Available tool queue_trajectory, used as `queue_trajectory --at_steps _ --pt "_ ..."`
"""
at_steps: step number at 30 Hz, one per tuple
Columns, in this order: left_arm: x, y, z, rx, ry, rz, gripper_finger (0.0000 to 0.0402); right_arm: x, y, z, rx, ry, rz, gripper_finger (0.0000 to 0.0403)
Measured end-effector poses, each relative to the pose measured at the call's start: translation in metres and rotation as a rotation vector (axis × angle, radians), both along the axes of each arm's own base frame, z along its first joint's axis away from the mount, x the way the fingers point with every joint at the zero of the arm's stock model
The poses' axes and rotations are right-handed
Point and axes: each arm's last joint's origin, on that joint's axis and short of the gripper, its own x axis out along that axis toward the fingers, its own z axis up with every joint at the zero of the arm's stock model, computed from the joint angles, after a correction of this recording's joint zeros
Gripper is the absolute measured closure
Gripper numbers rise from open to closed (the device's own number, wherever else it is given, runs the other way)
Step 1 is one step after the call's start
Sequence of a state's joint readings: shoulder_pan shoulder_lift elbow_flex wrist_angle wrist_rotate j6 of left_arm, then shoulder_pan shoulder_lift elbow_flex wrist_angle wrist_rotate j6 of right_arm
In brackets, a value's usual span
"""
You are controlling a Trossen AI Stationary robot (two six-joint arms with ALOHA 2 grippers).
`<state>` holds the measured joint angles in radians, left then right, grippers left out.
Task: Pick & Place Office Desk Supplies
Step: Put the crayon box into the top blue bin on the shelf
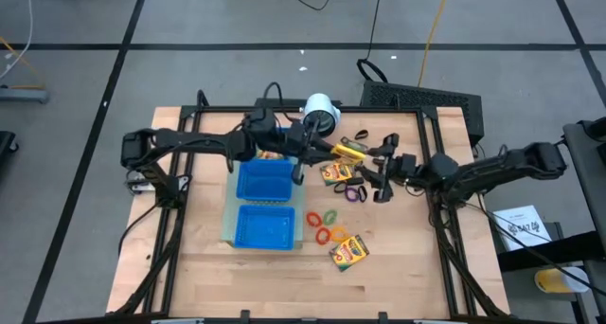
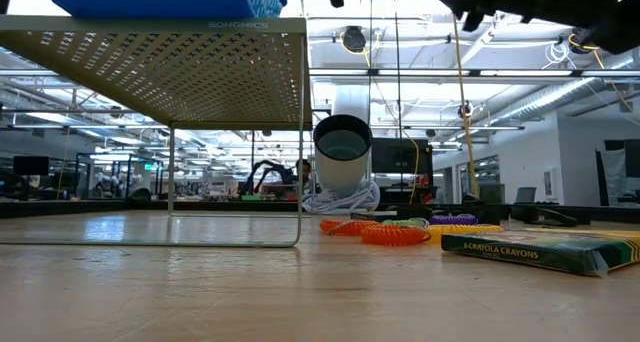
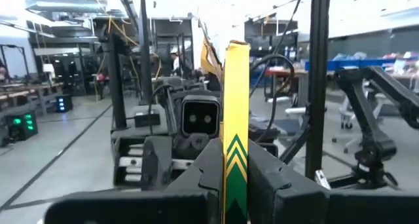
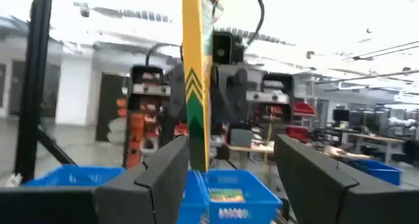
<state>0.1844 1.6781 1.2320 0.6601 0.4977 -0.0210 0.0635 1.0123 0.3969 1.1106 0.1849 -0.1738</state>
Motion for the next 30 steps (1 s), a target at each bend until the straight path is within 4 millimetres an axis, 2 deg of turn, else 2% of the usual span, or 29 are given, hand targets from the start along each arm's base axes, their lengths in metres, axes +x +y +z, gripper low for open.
queue_trajectory --at_steps 4,11,15,22,25,30 --pt "0.005 0.001 -0.006 -0.018 0.005 -0.002 0.0370 0.015 0.002 -0.004 -0.011 0.041 0.032 0.0185" --pt "0.004 0.001 -0.006 -0.032 0.009 -0.005 0.0370 0.027 0.003 0.003 -0.034 0.000 0.020 0.0211" --pt "0.004 0.001 -0.006 -0.039 0.017 -0.005 0.0370 0.027 0.002 0.005 -0.032 -0.008 0.019 0.0256" --pt "0.004 0.001 -0.007 -0.039 0.022 -0.006 0.0370 0.028 0.002 0.004 -0.031 -0.002 0.016 0.0375" --pt "0.004 0.001 -0.007 -0.043 0.033 -0.007 0.0366 0.028 0.002 0.004 -0.033 0.001 0.015 0.0381" --pt "0.005 -0.003 -0.010 -0.071 0.069 -0.018 0.0313 0.029 0.002 0.001 -0.007 0.033 0.026 0.0376"
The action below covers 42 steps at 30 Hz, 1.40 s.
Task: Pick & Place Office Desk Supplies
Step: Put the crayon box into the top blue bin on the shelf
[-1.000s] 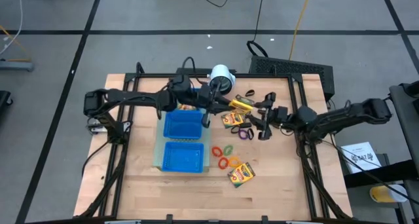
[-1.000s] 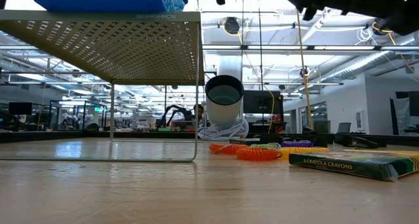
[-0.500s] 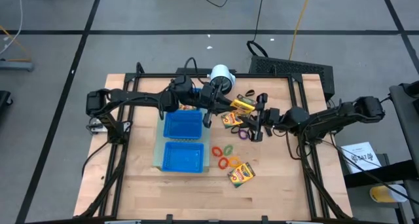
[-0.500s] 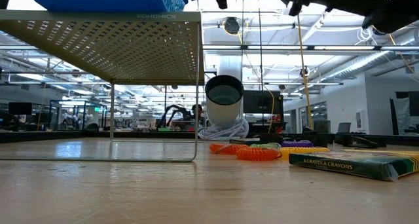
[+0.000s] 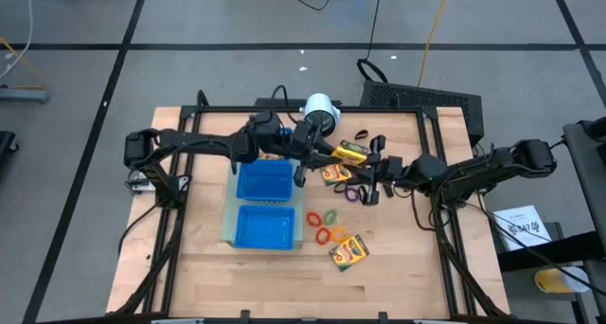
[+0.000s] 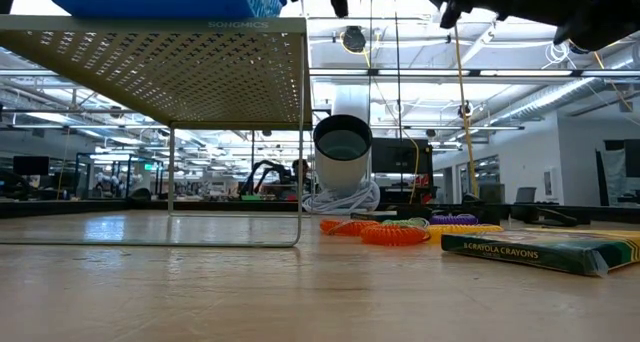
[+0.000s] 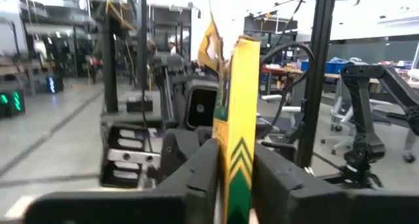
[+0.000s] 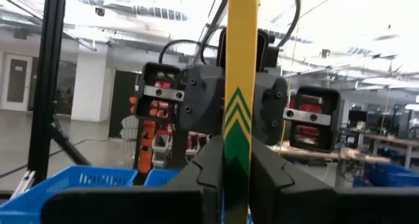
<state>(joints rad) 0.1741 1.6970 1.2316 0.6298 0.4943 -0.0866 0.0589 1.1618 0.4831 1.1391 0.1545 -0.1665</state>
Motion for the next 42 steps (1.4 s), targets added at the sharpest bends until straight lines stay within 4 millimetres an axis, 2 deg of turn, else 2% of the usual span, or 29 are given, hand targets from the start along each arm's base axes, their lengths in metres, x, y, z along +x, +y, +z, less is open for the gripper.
queue_trajectory --at_steps 5,10,14,19,23,28,32,37,42 --pt "-0.004 -0.001 0.001 -0.039 0.063 -0.004 0.0272 0.003 0.001 -0.010 0.020 0.105 0.038 0.0381" --pt "-0.014 -0.002 0.010 -0.039 0.102 -0.006 0.0250 0.005 0.003 -0.019 0.058 0.207 0.126 0.0381" --pt "-0.022 -0.003 0.018 -0.047 0.121 -0.006 0.0242 0.004 0.003 -0.023 0.084 0.273 0.216 0.0381" --pt "-0.023 -0.004 0.015 -0.140 0.209 -0.017 0.0241 0.003 0.002 -0.024 0.129 0.298 0.384 0.0379" --pt "-0.021 -0.008 0.019 -0.148 0.291 -0.104 0.0241 0.003 -0.001 -0.027 0.130 0.332 0.405 0.0379" --pt "-0.022 -0.019 0.039 -0.099 0.394 -0.142 0.0241 0.003 -0.006 -0.032 0.149 0.382 0.380 0.0379" --pt "-0.022 -0.018 0.057 -0.080 0.495 -0.104 0.0240 0.003 -0.013 -0.034 0.191 0.399 0.359 0.0379" --pt "-0.012 -0.017 0.049 -0.081 0.629 -0.035 0.0240 0.004 -0.015 -0.031 0.195 0.390 0.351 0.0379" --pt "0.002 -0.016 0.034 -0.076 0.656 -0.043 0.0240 0.009 -0.014 -0.026 0.172 0.393 0.354 0.0379"
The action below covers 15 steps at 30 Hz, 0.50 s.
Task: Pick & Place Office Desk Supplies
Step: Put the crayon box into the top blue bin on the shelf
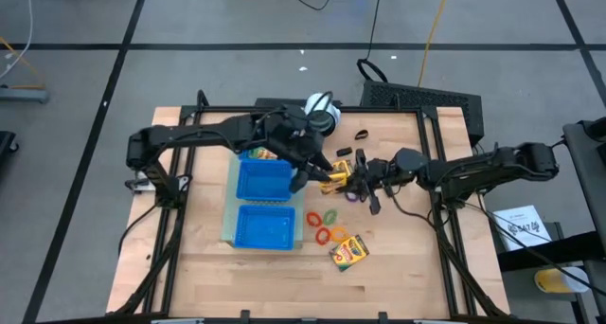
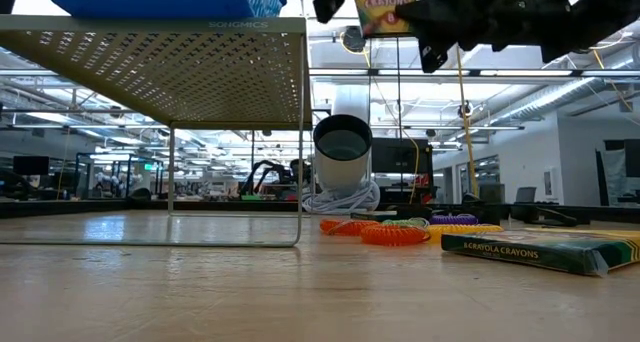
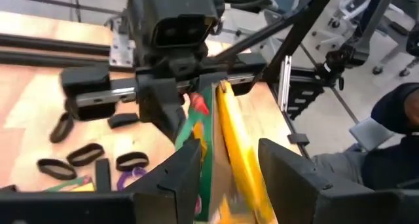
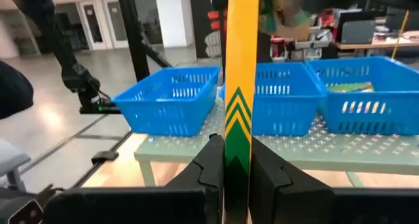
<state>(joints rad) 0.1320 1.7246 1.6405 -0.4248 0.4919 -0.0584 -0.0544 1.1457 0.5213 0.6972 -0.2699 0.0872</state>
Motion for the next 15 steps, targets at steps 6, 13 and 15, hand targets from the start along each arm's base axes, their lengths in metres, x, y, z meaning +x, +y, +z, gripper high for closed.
queue_trajectory --at_steps 6,13,15 --pt "0.0017 -0.0005 -0.0028 0.026 -0.003 -0.016 0.0240 0.0016 -0.0001 -0.0015 -0.001 0.017 0.000 0.0379" --pt "0.0012 -0.0002 -0.0046 0.030 0.013 -0.014 0.0252 0.0016 -0.0002 -0.0015 -0.002 0.017 -0.002 0.0379" --pt "0.0013 -0.0001 -0.0044 0.034 0.009 -0.015 0.0264 0.0016 -0.0002 -0.0020 -0.009 0.020 -0.002 0.0379"
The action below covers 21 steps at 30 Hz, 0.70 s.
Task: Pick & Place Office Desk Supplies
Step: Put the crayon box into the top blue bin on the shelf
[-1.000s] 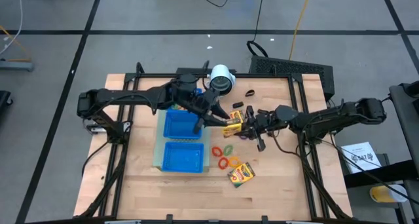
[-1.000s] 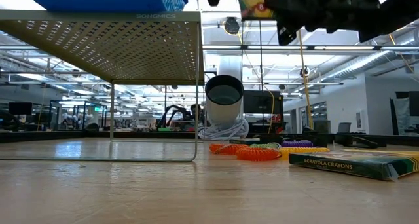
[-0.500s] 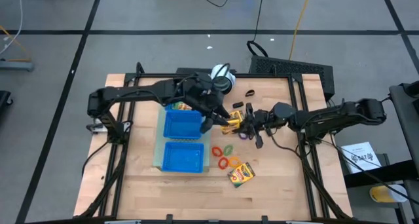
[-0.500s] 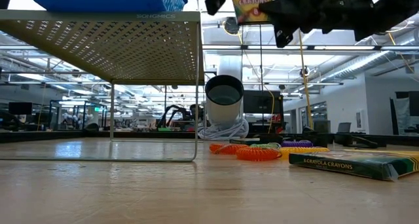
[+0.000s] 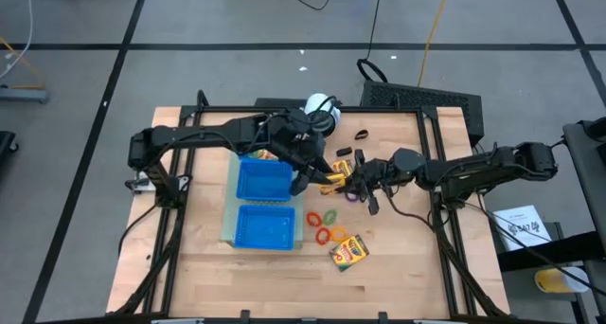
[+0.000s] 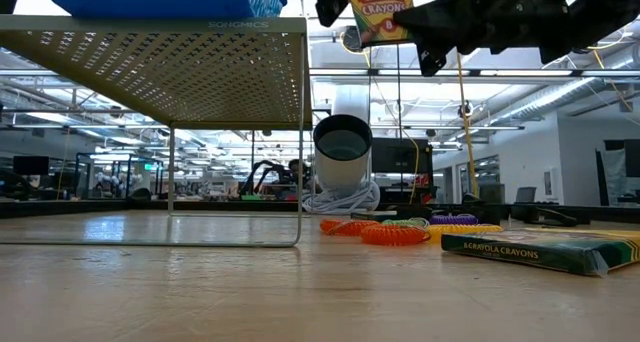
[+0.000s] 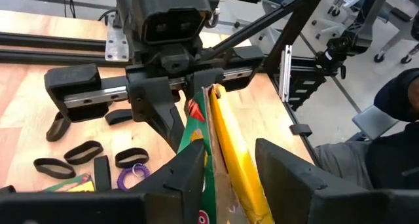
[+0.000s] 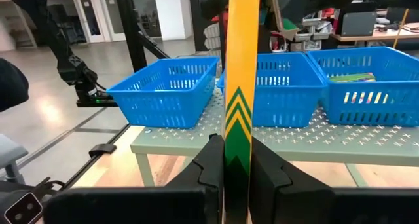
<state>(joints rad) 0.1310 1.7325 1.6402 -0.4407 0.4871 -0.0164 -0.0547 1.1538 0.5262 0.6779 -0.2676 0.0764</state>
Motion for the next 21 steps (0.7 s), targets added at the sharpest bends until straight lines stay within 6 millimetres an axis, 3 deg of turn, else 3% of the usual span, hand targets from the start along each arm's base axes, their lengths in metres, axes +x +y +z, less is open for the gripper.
queue_trajectory --at_steps 9,15,21 --pt "-0.026 0.014 0.037 0.086 -0.116 0.139 0.0289 0.000 0.011 0.002 -0.128 -0.050 0.095 0.0378" --pt "-0.024 0.015 0.032 -0.046 -0.088 0.041 0.0281 -0.001 0.015 0.006 -0.191 -0.111 0.106 0.0378" --pt "-0.007 0.009 0.011 -0.157 -0.022 -0.076 0.0277 -0.001 0.015 0.005 -0.192 -0.104 0.105 0.0378"
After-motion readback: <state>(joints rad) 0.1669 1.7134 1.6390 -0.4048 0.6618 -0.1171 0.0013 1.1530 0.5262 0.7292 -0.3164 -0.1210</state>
